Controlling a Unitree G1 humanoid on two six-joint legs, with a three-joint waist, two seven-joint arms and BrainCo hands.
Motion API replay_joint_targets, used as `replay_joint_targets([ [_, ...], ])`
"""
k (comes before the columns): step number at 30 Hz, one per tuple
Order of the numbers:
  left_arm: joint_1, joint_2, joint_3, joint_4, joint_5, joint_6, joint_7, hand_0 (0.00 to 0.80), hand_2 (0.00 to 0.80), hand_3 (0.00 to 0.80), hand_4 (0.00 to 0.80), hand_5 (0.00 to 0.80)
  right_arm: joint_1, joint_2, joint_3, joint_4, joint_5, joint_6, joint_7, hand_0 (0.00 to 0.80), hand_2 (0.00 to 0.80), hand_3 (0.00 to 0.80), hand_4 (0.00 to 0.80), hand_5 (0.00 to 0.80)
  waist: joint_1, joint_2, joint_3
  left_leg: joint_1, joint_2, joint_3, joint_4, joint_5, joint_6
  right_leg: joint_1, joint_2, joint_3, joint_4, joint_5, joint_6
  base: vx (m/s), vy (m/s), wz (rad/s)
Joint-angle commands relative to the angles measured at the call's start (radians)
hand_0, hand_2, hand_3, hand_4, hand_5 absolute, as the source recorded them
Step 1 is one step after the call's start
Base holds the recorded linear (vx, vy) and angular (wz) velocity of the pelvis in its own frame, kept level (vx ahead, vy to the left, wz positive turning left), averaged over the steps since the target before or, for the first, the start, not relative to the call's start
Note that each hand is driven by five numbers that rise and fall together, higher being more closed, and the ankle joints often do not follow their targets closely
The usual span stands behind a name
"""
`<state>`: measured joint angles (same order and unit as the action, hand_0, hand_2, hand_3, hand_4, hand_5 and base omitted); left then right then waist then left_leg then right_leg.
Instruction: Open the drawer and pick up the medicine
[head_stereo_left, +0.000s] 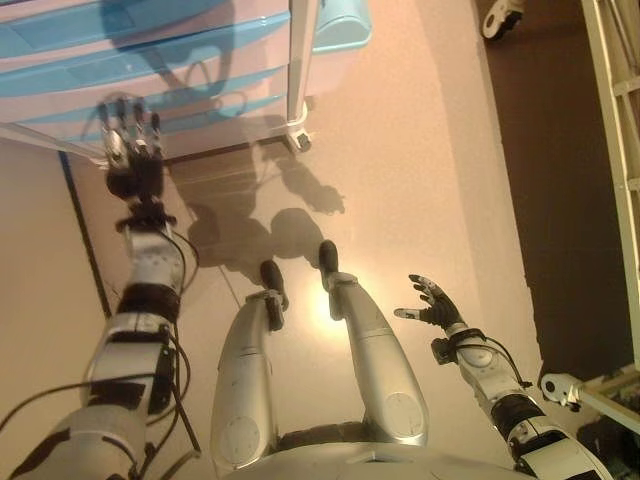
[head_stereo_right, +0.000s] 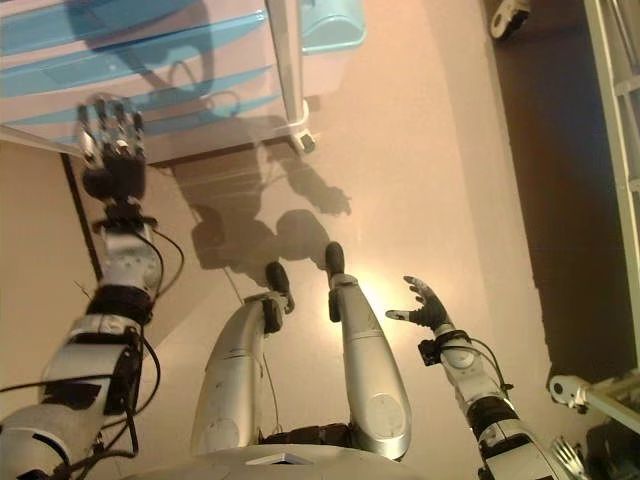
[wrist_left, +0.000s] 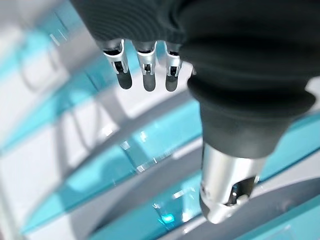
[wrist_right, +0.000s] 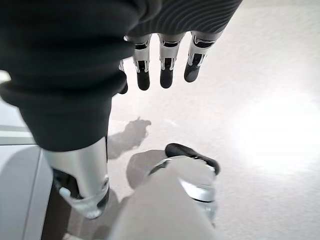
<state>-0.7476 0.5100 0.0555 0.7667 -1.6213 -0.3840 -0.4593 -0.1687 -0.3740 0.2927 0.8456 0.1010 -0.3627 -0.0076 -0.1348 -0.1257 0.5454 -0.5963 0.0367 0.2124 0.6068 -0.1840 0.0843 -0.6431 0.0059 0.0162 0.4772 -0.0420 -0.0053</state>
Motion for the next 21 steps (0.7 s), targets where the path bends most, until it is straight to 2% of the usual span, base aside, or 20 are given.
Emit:
replay_joint_targets([
  [1,-0.089,0.088,-0.009,0.015,-0.033,-0.032,0.042,0.0,0.0,0.0,0.0,0.0,0.089,-0.036,0.045,-0.028,0.062,-0.032,-0.019,0.0,0.0,0.0,0.0,0.0,-0.02,-0.008,-0.076,-0.057,-0.037,-0.033,0.054,-0.089,0.002,-0.008,0.01,-0.017,-0.063,0.007,0.026,0.048,0.014,-0.06],
  [6,-0.206,0.14,-0.041,0.032,-0.111,-0.055,0.01,0.0,0.0,0.0,0.0,0.0,0.101,-0.042,0.063,-0.016,0.072,-0.035,-0.025,0.0,0.0,0.0,0.0,0.0,-0.034,-0.008,-0.074,-0.087,-0.037,-0.031,0.106,-0.102,-0.01,-0.018,0.009,-0.005,-0.065,0.015,0.023,0.053,0.02,-0.05],
  [8,-0.232,0.141,-0.056,0.014,-0.138,-0.06,-0.04,0.0,0.0,0.0,0.0,0.0,0.102,-0.043,0.068,-0.005,0.07,-0.034,-0.023,0.0,0.0,0.0,0.0,0.0,-0.035,-0.004,-0.074,-0.096,-0.041,-0.031,0.119,-0.103,-0.016,-0.019,0.01,-0.001,-0.061,0.013,0.02,0.052,0.013,0.0],
  [12,-0.256,0.126,-0.081,-0.071,-0.146,-0.02,-0.16,0.0,0.0,0.0,0.0,0.0,0.099,-0.049,0.069,0.01,0.063,-0.03,-0.014,0.0,0.0,0.0,0.0,0.0,-0.029,0.004,-0.071,-0.101,-0.05,-0.034,0.129,-0.098,-0.023,-0.017,0.012,0.003,-0.051,0.008,0.017,0.042,0.01,0.03],
  [14,-0.26,0.113,-0.103,-0.134,-0.136,-0.024,-0.246,0.0,0.0,0.0,0.0,0.0,0.097,-0.052,0.07,0.012,0.055,-0.031,-0.012,0.0,0.0,0.0,0.0,0.0,-0.025,0.01,-0.068,-0.097,-0.054,-0.034,0.125,-0.093,-0.023,-0.013,0.013,0.004,-0.048,0.004,0.016,0.0,0.0,0.0],
  [17,-0.264,0.083,-0.136,-0.261,-0.092,0.003,-0.49,0.0,0.0,0.0,0.0,0.0,0.094,-0.057,0.063,0.018,0.036,-0.043,-0.007,0.0,0.0,0.0,0.0,0.0,-0.017,0.017,-0.062,-0.092,-0.064,-0.035,0.121,-0.082,-0.025,-0.003,0.011,0.004,-0.048,0.003,0.014,0.002,0.011,0.1],
  [18,-0.261,0.072,-0.148,-0.305,-0.07,0.012,-0.55,0.094,0.094,0.094,0.094,0.094,0.094,-0.059,0.059,0.019,0.029,-0.046,-0.004,0.0,0.0,0.0,0.0,0.0,-0.014,0.022,-0.059,-0.087,-0.068,-0.036,0.118,-0.079,-0.027,0.002,0.012,0.004,-0.046,0.001,0.014,0.007,0.02,0.16],
  [19,-0.262,0.063,-0.161,-0.357,-0.055,0.01,-0.604,0.502,0.502,0.502,0.502,0.502,0.094,-0.062,0.055,0.019,0.024,-0.048,0.0,0.0,0.0,0.0,0.0,0.0,-0.01,0.025,-0.057,-0.079,-0.072,-0.037,0.113,-0.078,-0.027,0.01,0.012,0.004,-0.044,-0.002,0.014,0.011,0.021,0.14],
  [20,-0.259,0.057,-0.167,-0.385,-0.052,0.007,-0.64,0.775,0.775,0.775,0.775,0.775,0.096,-0.065,0.051,0.016,0.02,-0.047,0.003,0.0,0.0,0.0,0.0,0.0,-0.008,0.027,-0.056,-0.072,-0.075,-0.037,0.109,-0.076,-0.027,0.017,0.012,0.003,-0.044,-0.005,0.014,-0.078,0.0,0.09],
  [21,-0.258,0.046,-0.186,-0.452,-0.047,0.014,-0.684,0.8,0.8,0.8,0.8,0.8,0.096,-0.07,0.044,0.018,0.011,-0.049,0.01,0.0,0.0,0.0,0.0,0.0,-0.008,0.026,-0.05,-0.072,-0.079,-0.026,0.102,-0.045,-0.024,0.021,0.007,0.0,-0.05,0.015,0.009,-0.078,-0.008,0.03],
])
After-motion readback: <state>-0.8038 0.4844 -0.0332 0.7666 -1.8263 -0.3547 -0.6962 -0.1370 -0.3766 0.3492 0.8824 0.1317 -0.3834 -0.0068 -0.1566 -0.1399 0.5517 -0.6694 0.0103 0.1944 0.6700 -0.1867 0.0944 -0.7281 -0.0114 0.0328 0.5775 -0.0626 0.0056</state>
